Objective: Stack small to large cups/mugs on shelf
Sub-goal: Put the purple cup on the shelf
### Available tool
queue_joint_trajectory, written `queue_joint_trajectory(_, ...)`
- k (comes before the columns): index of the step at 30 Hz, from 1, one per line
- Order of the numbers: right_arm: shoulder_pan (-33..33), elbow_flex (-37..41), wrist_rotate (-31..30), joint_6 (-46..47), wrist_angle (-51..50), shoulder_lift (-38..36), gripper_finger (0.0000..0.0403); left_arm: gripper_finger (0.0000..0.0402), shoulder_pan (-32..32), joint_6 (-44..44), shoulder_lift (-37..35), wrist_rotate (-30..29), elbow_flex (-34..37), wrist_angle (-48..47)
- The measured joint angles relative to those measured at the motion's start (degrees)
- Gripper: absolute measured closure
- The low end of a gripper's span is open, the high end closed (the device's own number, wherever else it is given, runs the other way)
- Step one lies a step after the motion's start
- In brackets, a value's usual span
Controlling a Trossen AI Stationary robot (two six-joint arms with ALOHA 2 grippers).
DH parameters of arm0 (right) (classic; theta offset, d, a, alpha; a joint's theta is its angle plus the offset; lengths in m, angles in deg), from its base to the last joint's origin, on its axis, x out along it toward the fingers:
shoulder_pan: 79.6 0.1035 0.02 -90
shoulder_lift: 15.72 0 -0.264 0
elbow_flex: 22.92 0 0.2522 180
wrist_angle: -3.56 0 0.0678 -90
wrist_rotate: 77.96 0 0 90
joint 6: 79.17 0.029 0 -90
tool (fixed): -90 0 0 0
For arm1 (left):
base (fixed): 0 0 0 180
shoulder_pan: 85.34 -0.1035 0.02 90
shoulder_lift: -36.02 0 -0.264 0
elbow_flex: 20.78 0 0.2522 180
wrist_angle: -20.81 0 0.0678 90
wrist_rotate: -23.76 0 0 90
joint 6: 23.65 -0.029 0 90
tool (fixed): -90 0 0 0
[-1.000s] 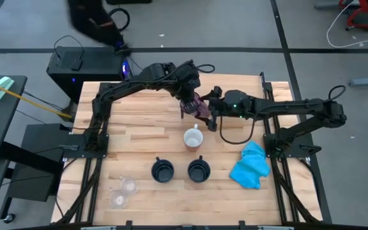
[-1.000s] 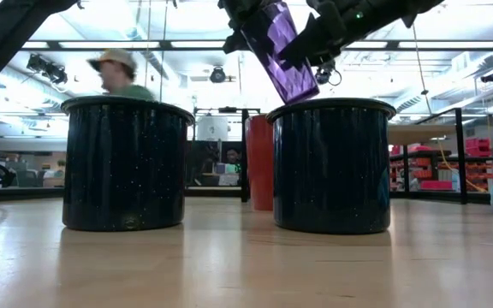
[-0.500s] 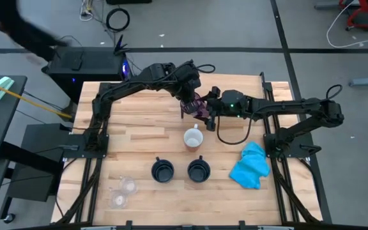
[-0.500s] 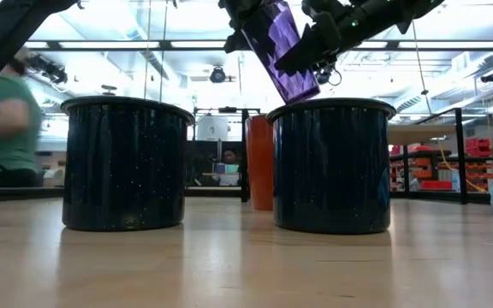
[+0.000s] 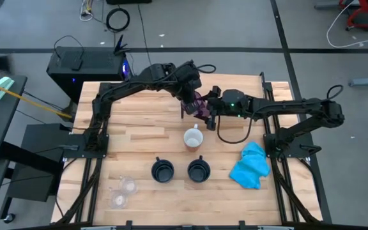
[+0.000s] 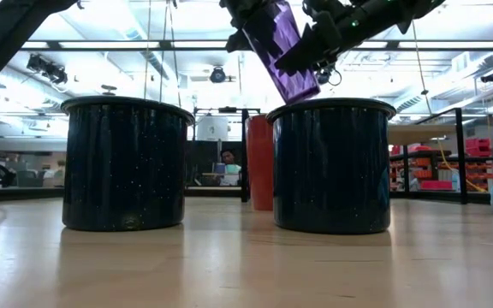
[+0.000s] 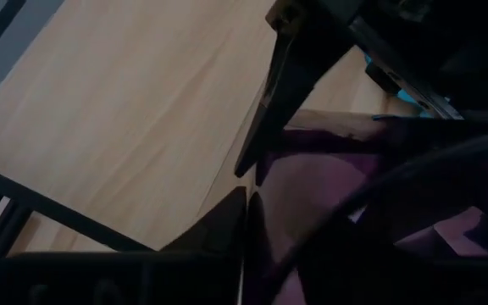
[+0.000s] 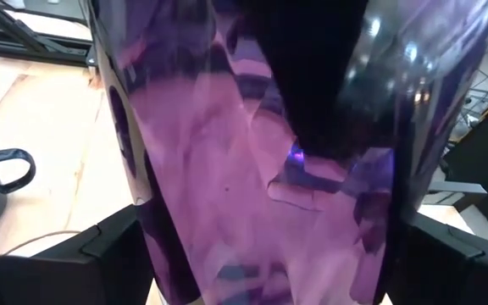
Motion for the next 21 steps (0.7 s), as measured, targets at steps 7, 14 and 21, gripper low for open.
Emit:
queue_joint_trajectory(7,-0.69,0.02,-0.06,0.16,-0.2,-0.74,0.0048,0.0237,0.25,-1.06,0.0,-0.06,0.0,-0.26)
queue_joint_trajectory(14,-1.49,0.02,0.01,0.28,-1.44,-0.76,0.0046,0.017,0.7,-2.33,-0.55,-0.11,0.0,-0.13)
queue_joint_trajectory(21,-1.53,0.02,-0.06,0.3,-1.73,-1.24,0.0044,0.0146,0.68,-2.23,-3.29,-0.14,-0.04,-0.26)
